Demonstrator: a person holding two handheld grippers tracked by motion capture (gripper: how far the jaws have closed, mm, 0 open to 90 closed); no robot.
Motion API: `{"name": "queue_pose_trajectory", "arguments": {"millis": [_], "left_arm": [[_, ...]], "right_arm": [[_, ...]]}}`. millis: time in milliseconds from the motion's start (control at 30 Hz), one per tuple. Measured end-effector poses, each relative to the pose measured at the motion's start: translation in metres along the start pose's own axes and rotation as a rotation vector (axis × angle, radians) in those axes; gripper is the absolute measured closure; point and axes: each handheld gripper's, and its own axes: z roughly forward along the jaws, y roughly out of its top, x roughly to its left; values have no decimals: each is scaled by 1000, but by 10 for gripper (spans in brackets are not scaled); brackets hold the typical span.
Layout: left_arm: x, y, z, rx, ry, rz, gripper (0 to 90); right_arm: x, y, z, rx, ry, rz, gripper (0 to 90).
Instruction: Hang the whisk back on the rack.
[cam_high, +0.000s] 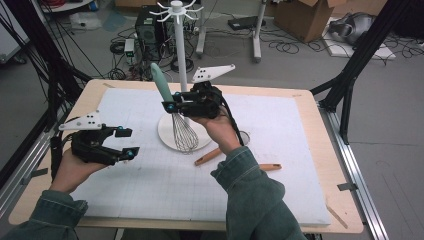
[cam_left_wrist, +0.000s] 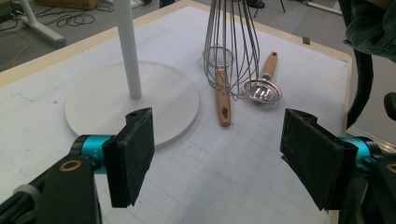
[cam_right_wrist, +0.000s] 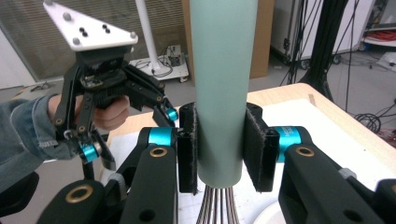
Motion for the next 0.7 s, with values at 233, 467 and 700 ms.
{"name": "queue_pose_trajectory", "arguments": {"millis": [233, 467, 700], "left_arm": [[1, 1, -2, 4, 6, 0, 258], [0, 2, -2, 9, 7, 2, 256], [0, 3, 0, 10, 8, 2, 246]], "right_arm": [[-4, 12, -1, -28, -15, 0, 694], [-6, 24, -3, -55, -31, -4, 694], [-7, 37, -5, -66, -46, -16, 694]]}}
